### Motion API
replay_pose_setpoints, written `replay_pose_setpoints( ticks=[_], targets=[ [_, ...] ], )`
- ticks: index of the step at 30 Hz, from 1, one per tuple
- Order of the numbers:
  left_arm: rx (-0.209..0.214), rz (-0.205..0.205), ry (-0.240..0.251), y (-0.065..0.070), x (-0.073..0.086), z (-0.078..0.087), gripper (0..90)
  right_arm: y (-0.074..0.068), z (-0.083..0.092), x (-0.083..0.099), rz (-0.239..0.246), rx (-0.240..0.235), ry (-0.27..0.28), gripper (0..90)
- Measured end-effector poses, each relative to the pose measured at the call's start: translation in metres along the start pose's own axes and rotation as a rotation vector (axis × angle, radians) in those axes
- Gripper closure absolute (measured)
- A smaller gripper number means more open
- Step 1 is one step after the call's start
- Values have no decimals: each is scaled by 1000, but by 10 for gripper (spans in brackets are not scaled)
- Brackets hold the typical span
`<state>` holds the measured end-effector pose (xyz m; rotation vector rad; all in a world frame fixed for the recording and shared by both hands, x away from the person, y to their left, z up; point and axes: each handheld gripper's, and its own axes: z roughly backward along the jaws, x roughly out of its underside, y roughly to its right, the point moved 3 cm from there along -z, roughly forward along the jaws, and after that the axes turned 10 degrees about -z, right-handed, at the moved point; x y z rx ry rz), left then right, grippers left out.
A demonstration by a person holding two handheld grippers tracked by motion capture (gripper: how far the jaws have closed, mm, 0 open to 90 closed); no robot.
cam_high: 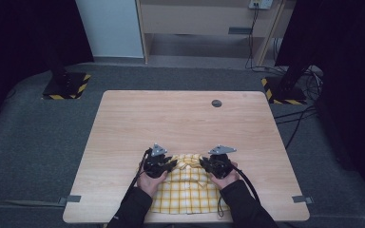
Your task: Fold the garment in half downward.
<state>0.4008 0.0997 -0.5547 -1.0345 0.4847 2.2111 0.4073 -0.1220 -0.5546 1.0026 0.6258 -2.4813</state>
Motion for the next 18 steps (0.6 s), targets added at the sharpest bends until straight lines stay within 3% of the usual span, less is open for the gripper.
replay_pose_setpoints(
  ticks=[12,18],
  targets=[
    [19,-4,24,5,-10,22,783,-10,21,-9,8,-31,46,817],
    [29,-42,21,17,-12,38,780,-20,34,-8,29,-59,53,815]
  ],
)
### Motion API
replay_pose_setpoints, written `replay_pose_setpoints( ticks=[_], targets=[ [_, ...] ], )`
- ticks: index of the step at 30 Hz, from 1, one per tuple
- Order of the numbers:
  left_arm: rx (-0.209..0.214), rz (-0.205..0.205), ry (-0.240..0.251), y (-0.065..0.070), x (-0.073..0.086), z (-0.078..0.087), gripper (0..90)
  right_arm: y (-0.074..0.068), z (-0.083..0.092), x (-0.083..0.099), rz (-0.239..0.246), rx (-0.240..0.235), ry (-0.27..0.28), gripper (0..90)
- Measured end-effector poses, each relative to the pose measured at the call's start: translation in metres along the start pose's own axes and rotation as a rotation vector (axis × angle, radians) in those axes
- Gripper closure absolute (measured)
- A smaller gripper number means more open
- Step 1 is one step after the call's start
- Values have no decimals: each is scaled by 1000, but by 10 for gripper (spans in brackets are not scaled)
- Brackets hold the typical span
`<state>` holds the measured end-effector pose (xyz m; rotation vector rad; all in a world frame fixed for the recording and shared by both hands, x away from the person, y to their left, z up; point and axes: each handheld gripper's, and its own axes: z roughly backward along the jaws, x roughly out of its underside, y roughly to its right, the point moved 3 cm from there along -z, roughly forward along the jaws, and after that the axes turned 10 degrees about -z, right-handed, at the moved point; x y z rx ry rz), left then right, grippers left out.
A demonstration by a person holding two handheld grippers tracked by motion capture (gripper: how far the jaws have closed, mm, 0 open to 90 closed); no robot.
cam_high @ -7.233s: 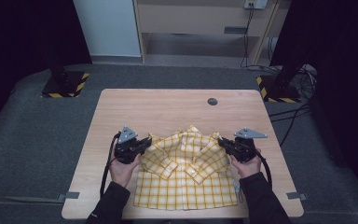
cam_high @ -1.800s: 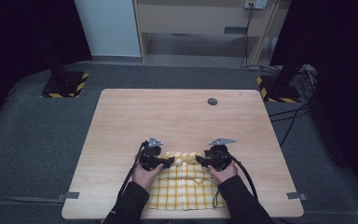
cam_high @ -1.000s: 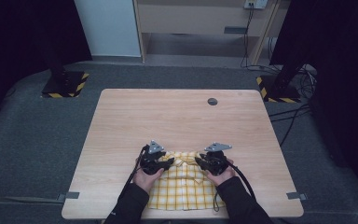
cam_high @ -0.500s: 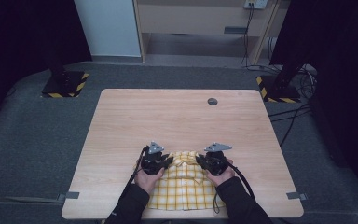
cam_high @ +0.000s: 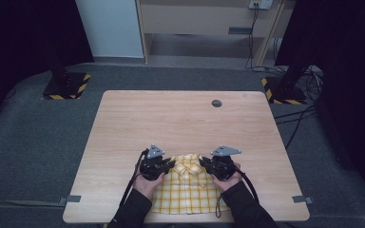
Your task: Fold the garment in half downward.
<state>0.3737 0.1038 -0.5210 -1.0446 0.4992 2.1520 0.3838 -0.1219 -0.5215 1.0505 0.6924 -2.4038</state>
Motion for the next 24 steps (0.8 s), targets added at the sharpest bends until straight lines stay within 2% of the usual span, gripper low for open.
replay_pose_setpoints(
  ticks=[4,11,15,19,24],
  targets=[
    [2,-32,-8,9,3,7,778,-6,7,4,11,-15,-3,813],
    [23,-39,-8,18,13,20,770,-13,17,10,15,-44,-12,807],
    [52,-40,-15,24,21,26,762,-16,23,19,19,-59,-32,804],
    [63,-65,-18,32,26,29,759,-19,29,29,21,-73,-49,800],
    [78,-71,-25,38,32,32,745,-22,32,39,21,-83,-69,790]
  ],
)
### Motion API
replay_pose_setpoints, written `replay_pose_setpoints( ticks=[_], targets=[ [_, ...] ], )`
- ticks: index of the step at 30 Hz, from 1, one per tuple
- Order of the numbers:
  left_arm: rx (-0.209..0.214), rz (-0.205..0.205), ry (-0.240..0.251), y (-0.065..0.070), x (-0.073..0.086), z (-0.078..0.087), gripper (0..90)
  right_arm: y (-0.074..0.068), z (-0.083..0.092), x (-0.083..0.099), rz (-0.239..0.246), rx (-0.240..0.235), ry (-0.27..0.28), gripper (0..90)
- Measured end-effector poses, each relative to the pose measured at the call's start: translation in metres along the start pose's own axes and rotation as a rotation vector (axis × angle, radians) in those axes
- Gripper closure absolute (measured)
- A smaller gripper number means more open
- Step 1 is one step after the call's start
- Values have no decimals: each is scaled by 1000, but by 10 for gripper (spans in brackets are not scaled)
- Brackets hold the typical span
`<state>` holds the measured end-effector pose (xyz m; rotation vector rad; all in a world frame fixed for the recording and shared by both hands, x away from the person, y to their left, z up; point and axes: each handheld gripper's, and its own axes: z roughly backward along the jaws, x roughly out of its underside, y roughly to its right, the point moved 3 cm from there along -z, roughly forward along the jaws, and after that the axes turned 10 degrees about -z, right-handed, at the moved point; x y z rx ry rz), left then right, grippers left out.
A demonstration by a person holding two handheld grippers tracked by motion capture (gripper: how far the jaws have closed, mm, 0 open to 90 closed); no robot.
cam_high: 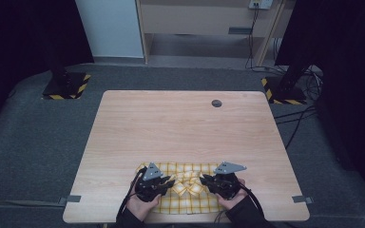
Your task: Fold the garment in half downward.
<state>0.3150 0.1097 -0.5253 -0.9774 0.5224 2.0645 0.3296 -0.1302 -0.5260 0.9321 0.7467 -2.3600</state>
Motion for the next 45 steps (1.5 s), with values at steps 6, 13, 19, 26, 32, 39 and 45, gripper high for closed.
replay_pose_setpoints(
  ticks=[6,13,19,26,32,39,45],
  targets=[
    [13,1,-12,2,6,0,698,-3,2,9,1,-5,-17,745],
    [-3,15,36,-3,-1,15,631,-2,12,7,-16,-22,17,623],
    [-52,67,80,-19,-10,23,473,7,24,-12,-54,2,84,448],
    [-139,108,40,-37,-18,2,311,19,7,-27,-97,78,51,350],
    [-245,135,-42,-48,-15,-17,261,32,-8,-32,-115,167,23,304],
    [-258,138,-111,-46,-5,-21,243,40,-20,-24,-105,250,-51,270],
    [-235,104,-130,-34,2,-16,235,29,-16,-13,-51,256,-59,269]
  ],
)
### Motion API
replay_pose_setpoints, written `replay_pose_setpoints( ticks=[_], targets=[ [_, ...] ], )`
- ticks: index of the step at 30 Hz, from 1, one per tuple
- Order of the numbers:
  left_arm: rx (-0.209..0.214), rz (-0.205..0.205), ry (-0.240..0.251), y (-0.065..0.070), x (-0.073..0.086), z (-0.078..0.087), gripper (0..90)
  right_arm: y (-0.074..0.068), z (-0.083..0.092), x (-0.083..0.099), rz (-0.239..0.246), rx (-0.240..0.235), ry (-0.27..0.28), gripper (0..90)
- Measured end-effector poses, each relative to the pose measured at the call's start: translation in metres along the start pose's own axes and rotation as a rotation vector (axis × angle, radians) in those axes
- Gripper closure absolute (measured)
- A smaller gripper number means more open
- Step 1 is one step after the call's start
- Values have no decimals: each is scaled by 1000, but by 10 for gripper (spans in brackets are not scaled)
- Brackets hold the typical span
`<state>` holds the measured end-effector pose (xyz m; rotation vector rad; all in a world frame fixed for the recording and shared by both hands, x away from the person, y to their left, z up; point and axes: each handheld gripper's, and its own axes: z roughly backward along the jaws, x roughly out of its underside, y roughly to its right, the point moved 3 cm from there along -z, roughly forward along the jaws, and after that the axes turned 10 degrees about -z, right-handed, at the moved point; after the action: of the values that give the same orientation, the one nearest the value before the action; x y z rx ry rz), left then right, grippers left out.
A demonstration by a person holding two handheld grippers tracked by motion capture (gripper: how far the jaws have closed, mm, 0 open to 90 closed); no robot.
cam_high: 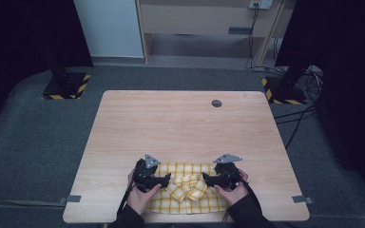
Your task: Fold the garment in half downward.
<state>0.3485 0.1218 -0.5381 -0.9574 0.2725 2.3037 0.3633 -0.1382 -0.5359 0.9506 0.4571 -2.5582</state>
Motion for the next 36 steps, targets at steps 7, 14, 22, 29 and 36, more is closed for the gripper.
replay_pose_setpoints(
  ticks=[7,14,22,29,36],
  targets=[
    [38,-5,-6,8,11,7,232,-7,12,12,42,-3,16,265],
    [63,-9,26,10,11,20,218,-12,28,28,77,-24,26,262],
    [29,29,10,-6,2,9,207,-15,34,30,82,-43,33,247],
    [66,-24,-12,10,5,11,198,-22,35,20,97,-57,68,236],
    [100,-57,-40,22,15,21,187,-27,40,32,119,-93,51,225]
  ],
)
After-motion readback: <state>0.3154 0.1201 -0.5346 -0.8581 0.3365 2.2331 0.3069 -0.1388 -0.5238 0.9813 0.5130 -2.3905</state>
